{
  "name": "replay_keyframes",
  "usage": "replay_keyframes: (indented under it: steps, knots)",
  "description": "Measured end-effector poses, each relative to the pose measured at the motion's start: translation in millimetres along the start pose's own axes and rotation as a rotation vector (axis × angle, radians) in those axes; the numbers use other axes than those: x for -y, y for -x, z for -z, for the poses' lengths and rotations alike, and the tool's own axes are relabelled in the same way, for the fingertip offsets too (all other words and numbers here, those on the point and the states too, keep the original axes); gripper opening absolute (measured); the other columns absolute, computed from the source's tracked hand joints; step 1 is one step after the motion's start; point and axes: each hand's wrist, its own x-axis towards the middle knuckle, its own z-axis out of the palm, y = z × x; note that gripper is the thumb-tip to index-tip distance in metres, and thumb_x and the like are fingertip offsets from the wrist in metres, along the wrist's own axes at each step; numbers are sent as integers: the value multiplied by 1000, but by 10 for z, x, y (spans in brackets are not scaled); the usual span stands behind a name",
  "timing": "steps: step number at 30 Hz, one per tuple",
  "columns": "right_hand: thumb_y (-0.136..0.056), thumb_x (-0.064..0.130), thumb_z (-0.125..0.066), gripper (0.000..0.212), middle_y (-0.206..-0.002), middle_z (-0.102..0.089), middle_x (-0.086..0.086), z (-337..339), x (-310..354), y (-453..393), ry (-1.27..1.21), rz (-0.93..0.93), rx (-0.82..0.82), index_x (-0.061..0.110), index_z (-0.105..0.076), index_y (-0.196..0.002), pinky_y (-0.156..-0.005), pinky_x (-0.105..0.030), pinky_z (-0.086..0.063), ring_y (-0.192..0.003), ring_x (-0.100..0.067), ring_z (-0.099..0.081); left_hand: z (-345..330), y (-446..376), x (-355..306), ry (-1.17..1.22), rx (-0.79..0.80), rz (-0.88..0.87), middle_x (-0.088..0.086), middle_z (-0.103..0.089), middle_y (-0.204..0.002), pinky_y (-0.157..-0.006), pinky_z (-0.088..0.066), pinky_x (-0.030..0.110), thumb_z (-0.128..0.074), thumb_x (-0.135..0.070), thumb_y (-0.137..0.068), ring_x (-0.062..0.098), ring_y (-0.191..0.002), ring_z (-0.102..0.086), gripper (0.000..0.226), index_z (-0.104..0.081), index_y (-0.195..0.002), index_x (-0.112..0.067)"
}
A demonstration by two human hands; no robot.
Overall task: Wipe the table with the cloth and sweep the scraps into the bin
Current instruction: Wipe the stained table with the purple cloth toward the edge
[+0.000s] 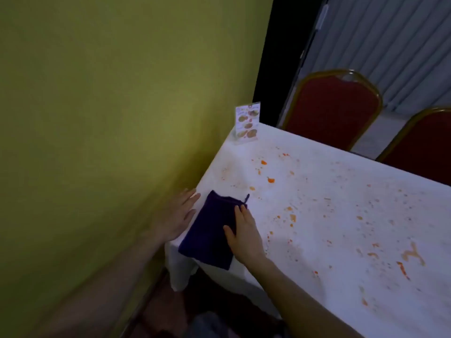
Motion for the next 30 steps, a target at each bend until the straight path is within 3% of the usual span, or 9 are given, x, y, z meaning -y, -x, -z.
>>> replay_keyframes:
  steps: [3, 5, 8, 11, 20, 26, 28, 30]
  knots:
    - [-104, 29, -42, 67, -166, 0, -4, -282, 210, -126, 37, -41, 9, 13, -5, -158, -120, -34, -6, -153, -22, 2, -195, -52, 226, -100, 65, -12, -11, 9, -161, -125, -3, 36, 25, -72, -79, 13, -152, 8, 96, -3, -158, -25]
    - [-105, 30, -36, 65, -166, 3, -5, -426, 317, -211, 77, -35, -8, 12, -3, -158, -116, -32, 6, -152, -23, 8, -346, -84, 342, -111, 74, -29, -10, 13, -162, -126, -5, 41, 34, -69, -75, 12, -152, 13, 94, 6, -155, -28]
    - [-106, 43, -22, 64, -165, 8, -7, -635, 351, -322, 172, -43, -8, 14, 2, -158, -116, -36, 14, -151, -27, 14, -460, -99, 458, -101, 56, -57, -5, 7, -164, -125, -12, 45, 24, -62, -88, 15, -152, 8, 76, 6, -154, -28]
    - [-95, 61, -5, 77, -164, 12, -8, -824, 307, -308, 300, -44, -15, 17, 7, -157, -116, -41, 17, -149, -29, 18, -537, -89, 473, -117, 29, -68, -1, 1, -166, -124, -10, 44, 16, -57, -96, 19, -153, 1, 70, 0, -155, -24]
    - [-97, 61, -15, 74, -165, 10, -1, -681, -286, 97, 351, -99, -58, 24, 5, -158, -121, -40, 13, -151, -22, 16, -574, -264, 398, -217, -12, -59, 5, -12, -166, -122, -19, 47, -14, -46, -103, 23, -153, -12, 64, -18, -158, -13]
    - [-93, 56, -24, 76, -164, -14, -11, -209, -924, -15, 388, -277, -162, 16, -18, -157, -121, -51, -12, -151, -32, -12, -683, -286, 332, -207, -58, -9, 4, -10, -166, -123, -17, 44, -18, -45, -103, 20, -153, -10, 64, -18, -158, -13]
    - [-92, 61, -17, 80, -164, -11, -13, -68, -966, -319, 379, -329, -173, 15, -14, -158, -121, -54, -11, -151, -33, -8, -703, -289, 341, -203, -71, -12, 4, -9, -167, -123, -16, 44, -19, -44, -103, 20, -154, -9, 64, -17, -159, -13]
    - [-91, 72, -14, 88, -165, -3, -13, 0, -898, -698, 360, -360, -177, 16, -5, -158, -122, -52, -1, -152, -32, 0, -723, -288, 351, -200, -89, -23, 4, -9, -167, -123, -16, 44, -22, -43, -103, 20, -154, -8, 64, -17, -159, -13]
